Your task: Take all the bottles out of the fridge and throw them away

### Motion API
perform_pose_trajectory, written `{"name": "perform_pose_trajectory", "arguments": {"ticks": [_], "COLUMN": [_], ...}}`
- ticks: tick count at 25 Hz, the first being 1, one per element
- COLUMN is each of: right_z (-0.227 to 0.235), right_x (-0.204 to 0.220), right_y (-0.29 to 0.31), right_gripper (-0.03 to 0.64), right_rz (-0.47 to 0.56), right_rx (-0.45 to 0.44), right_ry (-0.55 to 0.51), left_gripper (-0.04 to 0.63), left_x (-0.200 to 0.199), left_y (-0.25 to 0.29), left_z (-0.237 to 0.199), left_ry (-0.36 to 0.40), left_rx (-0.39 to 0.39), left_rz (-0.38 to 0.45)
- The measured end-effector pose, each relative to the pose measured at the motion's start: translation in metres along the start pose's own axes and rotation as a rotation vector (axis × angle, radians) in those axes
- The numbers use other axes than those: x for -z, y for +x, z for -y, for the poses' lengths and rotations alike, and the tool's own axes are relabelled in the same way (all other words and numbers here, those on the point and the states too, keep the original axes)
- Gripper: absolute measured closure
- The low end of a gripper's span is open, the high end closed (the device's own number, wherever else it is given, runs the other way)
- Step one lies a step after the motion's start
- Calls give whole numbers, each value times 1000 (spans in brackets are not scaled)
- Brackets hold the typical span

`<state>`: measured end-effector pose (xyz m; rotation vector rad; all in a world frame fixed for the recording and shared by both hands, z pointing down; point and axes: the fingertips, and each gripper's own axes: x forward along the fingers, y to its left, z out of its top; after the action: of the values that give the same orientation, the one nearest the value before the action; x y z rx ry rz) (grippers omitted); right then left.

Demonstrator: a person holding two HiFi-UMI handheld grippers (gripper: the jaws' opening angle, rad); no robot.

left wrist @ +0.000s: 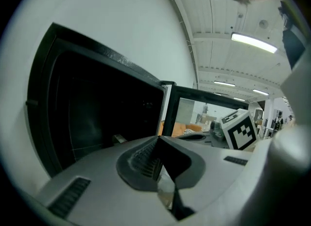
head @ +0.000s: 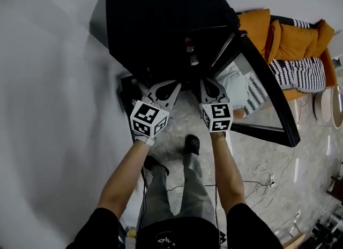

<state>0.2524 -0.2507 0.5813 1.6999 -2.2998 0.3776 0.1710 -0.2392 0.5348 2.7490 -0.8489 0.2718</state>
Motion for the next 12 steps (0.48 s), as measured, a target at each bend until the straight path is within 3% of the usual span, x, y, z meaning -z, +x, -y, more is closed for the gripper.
{"name": "perform_pose_trajectory", "arguments": {"ticks": [12], "right_z": [0], "right_x": [78], "right_y": [40], "right_gripper": [607], "right_rz": [12], "right_rx": [39], "right_ry": [-15], "left_gripper": [589], "left_x": [85], "left_y": [1], "left_z": [-21], "left_ry": [-23], "left_rx": [-41], "left_rz": [-10]}}
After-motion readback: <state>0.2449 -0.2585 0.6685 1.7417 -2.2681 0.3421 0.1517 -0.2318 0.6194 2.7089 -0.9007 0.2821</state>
